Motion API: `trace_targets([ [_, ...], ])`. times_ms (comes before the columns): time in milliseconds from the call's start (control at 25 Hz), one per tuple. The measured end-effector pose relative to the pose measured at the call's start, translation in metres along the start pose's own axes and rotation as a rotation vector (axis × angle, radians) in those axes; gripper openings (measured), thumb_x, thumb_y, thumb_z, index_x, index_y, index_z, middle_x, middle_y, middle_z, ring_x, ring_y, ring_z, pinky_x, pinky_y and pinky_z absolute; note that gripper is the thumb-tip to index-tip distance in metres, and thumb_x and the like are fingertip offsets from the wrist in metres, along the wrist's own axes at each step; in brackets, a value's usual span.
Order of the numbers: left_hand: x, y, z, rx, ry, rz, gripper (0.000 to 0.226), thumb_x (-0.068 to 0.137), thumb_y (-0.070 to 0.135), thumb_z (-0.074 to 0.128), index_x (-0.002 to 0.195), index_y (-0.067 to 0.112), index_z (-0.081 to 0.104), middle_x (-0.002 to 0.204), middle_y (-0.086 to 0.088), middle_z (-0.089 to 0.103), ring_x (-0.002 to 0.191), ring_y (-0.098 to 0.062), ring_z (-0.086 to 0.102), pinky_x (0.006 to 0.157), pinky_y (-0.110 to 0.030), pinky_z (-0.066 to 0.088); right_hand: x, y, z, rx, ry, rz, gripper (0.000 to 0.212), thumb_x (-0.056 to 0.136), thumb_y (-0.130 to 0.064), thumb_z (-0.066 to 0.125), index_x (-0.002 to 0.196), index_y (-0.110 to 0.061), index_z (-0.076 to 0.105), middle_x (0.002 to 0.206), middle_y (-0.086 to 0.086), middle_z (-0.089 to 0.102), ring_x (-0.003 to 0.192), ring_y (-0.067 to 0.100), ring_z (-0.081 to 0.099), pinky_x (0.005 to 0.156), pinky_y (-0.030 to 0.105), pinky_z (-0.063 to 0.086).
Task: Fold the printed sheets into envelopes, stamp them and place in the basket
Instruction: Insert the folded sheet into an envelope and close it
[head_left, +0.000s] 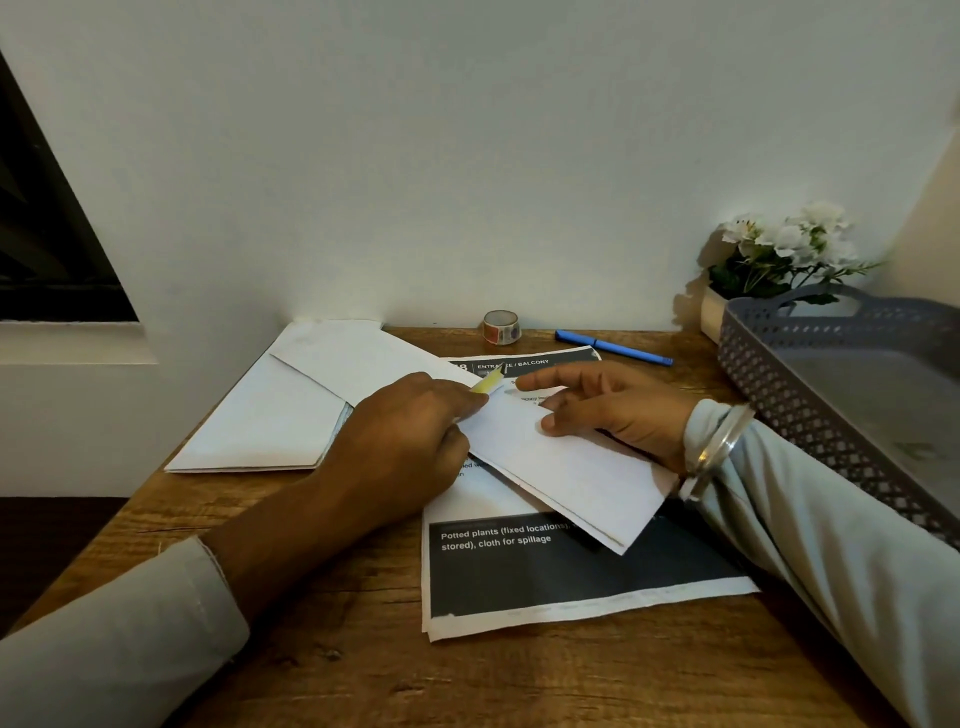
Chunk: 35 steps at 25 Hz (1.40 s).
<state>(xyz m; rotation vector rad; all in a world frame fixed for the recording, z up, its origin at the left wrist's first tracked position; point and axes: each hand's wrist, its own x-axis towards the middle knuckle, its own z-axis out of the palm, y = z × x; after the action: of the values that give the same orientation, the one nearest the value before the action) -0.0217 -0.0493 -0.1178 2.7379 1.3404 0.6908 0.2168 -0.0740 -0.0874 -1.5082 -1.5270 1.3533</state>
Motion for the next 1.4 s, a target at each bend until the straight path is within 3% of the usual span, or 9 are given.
trace_targets([
  [160,-0.001,-0.007,0.003,0.005,0.050,-0.030,0.044,0.096,0.023,0.058,0.139,0.027,0.058,0.142,0.006,0.058,0.128,-0.015,0.051,0.099,-0.017,0.027,-0.010,-0.003,-0.017,-0.028,-0.026,0.057,0.036,0.091,-0.004,0.068,0.121,-0.023,0.064,0.093,0.008,0.077,0.077,0.023,0.075,0.061,0.029,0.060],
  [240,-0.002,-0.006,0.004,0.003,0.062,-0.017,0.043,0.094,0.022,0.058,0.137,0.025,0.060,0.139,0.005,0.061,0.126,-0.016,0.053,0.099,-0.018,0.028,-0.010,-0.003,-0.018,-0.008,0.010,0.035,0.033,0.089,-0.001,0.069,0.115,-0.021,0.066,0.092,0.009,0.076,0.074,0.023,0.073,0.060,0.028,0.058],
  [360,-0.006,0.000,0.003,-0.010,0.101,0.023,0.043,0.089,0.023,0.054,0.130,0.020,0.066,0.130,0.000,0.067,0.117,-0.020,0.060,0.099,-0.025,0.038,-0.006,-0.002,-0.010,0.003,0.092,-0.009,0.030,0.085,-0.001,0.073,0.106,-0.022,0.070,0.104,0.020,0.075,0.080,0.028,0.070,0.065,0.030,0.057],
  [520,-0.005,0.005,0.000,0.003,0.111,0.066,0.044,0.088,0.024,0.053,0.129,0.016,0.068,0.127,-0.004,0.069,0.113,-0.024,0.063,0.097,-0.035,0.048,-0.001,-0.005,-0.006,-0.165,0.168,0.015,0.022,0.086,-0.013,0.076,0.104,-0.024,0.073,0.106,0.012,0.076,0.095,0.031,0.073,0.080,0.039,0.058],
  [680,-0.006,0.005,-0.001,0.023,0.080,0.053,0.045,0.090,0.035,0.053,0.130,0.020,0.067,0.130,-0.001,0.067,0.118,-0.023,0.061,0.099,-0.034,0.046,-0.001,-0.008,-0.006,-0.238,0.156,0.059,0.011,0.088,-0.020,0.075,0.100,-0.021,0.076,0.108,0.008,0.076,0.104,0.030,0.071,0.096,0.044,0.055],
  [1000,-0.007,0.008,-0.003,0.052,0.052,0.128,0.035,0.091,0.033,0.056,0.120,0.021,0.073,0.121,0.002,0.072,0.109,-0.020,0.065,0.089,-0.030,0.050,0.001,-0.009,-0.006,-0.260,0.187,0.096,0.003,0.086,-0.024,0.077,0.087,-0.022,0.080,0.102,0.000,0.077,0.105,0.022,0.068,0.100,0.039,0.053],
  [1160,-0.006,0.014,-0.007,0.033,-0.003,0.209,0.037,0.093,0.030,0.052,0.124,0.021,0.071,0.126,0.001,0.069,0.113,-0.019,0.063,0.092,-0.036,0.054,0.000,-0.010,0.005,-0.275,0.236,0.006,0.010,0.088,-0.025,0.076,0.097,-0.023,0.077,0.101,-0.007,0.071,0.093,0.010,0.062,0.081,0.024,0.050],
  [1280,-0.005,0.014,-0.005,0.042,0.004,0.227,0.037,0.094,0.025,0.054,0.128,0.019,0.068,0.130,-0.002,0.067,0.117,-0.022,0.063,0.097,-0.038,0.053,0.001,-0.010,0.012,-0.244,0.304,-0.054,0.005,0.088,-0.025,0.076,0.090,-0.023,0.072,0.096,-0.005,0.069,0.086,0.012,0.061,0.071,0.025,0.048],
  [1400,0.000,0.010,-0.005,0.024,-0.002,0.119,0.042,0.101,0.021,0.050,0.143,0.023,0.053,0.149,0.002,0.051,0.135,-0.020,0.047,0.113,-0.033,0.036,-0.008,-0.012,0.006,-0.125,0.202,0.021,0.014,0.091,-0.019,0.073,0.103,-0.015,0.067,0.074,0.006,0.069,0.054,0.014,0.060,0.040,0.023,0.046],
])
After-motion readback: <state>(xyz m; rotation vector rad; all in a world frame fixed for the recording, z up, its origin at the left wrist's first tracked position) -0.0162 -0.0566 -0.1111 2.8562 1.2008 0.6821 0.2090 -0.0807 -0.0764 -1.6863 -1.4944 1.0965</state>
